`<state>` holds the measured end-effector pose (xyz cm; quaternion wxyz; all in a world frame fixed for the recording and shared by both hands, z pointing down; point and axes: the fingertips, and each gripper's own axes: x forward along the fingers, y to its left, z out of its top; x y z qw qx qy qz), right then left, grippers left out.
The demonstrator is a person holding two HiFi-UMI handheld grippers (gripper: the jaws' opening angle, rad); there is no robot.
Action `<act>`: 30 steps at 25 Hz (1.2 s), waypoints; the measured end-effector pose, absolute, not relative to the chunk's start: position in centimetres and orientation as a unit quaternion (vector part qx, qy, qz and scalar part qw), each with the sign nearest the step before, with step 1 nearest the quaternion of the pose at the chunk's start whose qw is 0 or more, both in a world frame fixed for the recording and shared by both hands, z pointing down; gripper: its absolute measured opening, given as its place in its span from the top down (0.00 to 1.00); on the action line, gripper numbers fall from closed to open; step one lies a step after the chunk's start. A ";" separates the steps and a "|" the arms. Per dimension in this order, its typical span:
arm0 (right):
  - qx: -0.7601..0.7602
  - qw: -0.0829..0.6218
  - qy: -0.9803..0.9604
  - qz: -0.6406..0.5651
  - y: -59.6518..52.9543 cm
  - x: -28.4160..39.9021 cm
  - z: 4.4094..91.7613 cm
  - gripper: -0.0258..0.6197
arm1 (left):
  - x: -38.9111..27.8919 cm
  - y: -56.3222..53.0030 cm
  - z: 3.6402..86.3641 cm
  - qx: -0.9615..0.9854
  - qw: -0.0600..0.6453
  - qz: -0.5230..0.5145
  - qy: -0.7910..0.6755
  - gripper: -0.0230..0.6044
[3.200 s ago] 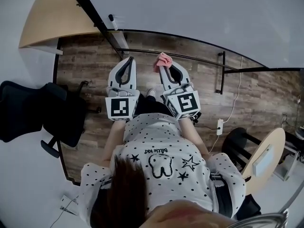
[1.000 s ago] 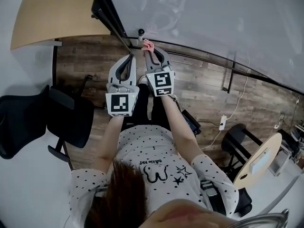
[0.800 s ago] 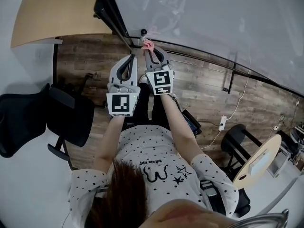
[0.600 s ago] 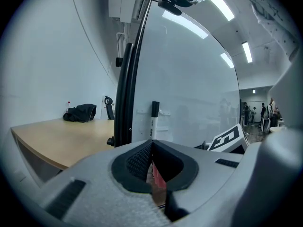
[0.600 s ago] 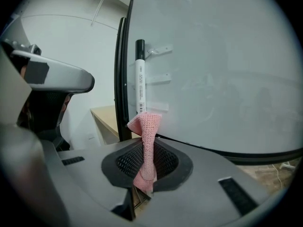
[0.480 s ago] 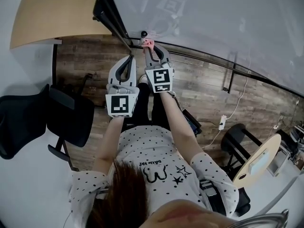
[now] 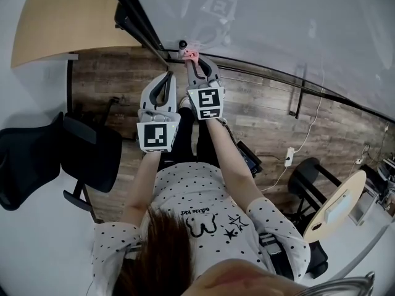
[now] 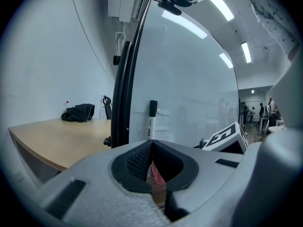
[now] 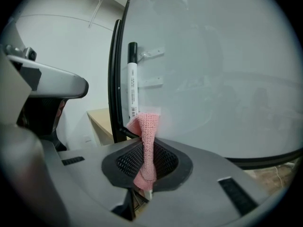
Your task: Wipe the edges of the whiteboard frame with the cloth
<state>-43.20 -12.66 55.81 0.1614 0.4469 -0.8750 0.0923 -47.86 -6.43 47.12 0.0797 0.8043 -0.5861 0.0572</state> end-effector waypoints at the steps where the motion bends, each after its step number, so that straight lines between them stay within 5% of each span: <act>1: 0.448 0.160 -0.875 0.093 -12.7 -43.1 55.8 0.91 | -47.7 -6.4 47.1 0.805 0.078 0.058 -0.585 0.94; 30: 0.455 0.161 -0.872 0.086 -12.9 -41.1 55.8 0.91 | -45.7 -7.2 47.6 0.817 0.085 0.054 -0.567 0.94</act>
